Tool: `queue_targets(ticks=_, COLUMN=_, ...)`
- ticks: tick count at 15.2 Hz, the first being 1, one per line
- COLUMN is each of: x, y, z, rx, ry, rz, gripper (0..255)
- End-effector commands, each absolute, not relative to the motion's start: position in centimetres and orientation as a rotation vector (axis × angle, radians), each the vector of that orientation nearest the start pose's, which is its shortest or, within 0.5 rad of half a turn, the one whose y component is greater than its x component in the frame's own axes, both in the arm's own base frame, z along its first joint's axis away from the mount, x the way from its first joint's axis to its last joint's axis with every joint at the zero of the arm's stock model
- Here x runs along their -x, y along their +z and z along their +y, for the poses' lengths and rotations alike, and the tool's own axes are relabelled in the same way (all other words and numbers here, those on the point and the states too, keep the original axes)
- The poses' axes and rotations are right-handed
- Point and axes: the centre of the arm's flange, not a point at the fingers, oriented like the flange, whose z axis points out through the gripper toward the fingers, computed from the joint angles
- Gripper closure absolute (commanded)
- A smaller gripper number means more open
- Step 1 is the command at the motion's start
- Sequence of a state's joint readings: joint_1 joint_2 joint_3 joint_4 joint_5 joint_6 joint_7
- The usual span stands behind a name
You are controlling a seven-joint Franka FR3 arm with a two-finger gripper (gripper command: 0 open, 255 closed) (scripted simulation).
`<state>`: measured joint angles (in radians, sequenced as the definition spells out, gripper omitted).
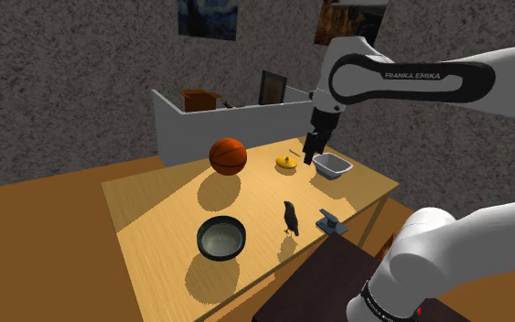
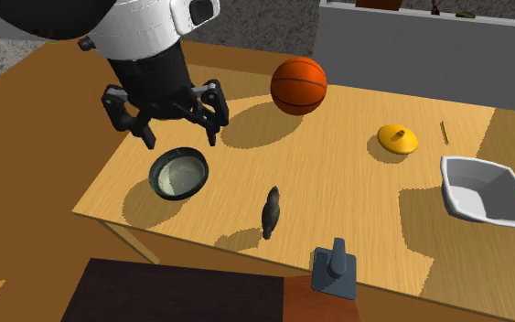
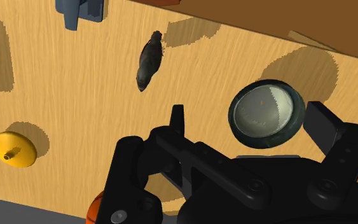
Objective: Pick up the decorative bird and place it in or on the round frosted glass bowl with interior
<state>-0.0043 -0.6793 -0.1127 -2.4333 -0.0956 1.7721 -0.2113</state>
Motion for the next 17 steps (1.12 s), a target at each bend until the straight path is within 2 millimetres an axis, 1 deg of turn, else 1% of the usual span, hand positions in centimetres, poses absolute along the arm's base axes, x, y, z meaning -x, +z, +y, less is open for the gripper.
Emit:
queue_targets(ticks=1, x=-35.3, y=51.2, z=-7.0, rx=3.154, ry=-0.015, rz=-0.207, gripper=0)
queue_targets(ticks=17, x=-41.8, y=32.8, z=-16.1, rx=3.110, ry=0.035, rz=-0.126, gripper=0)
